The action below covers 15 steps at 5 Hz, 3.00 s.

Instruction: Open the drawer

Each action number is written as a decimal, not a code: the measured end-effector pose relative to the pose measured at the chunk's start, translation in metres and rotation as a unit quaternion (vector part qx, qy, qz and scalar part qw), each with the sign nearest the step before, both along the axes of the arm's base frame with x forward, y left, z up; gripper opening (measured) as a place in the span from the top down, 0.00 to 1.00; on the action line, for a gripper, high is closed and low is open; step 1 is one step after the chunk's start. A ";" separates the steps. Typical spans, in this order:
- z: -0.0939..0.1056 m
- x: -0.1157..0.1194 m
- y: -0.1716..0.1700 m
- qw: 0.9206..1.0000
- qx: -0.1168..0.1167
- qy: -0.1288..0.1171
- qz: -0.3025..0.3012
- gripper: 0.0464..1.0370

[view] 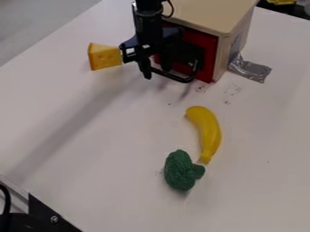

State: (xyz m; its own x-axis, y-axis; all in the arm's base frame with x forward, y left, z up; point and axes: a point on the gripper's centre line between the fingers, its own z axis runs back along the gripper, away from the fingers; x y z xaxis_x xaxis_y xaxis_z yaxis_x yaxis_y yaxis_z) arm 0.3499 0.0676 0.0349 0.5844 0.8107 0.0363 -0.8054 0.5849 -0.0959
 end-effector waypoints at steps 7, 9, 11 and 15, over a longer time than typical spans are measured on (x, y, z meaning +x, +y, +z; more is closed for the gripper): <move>0.005 -0.070 -0.031 1.000 -0.009 -0.003 -0.006 0.59; 0.002 -0.075 -0.029 1.000 -0.002 0.003 -0.013 0.59; 0.003 -0.075 -0.027 1.000 0.002 0.006 -0.021 0.59; -0.001 -0.087 -0.022 0.999 0.001 0.021 -0.042 0.59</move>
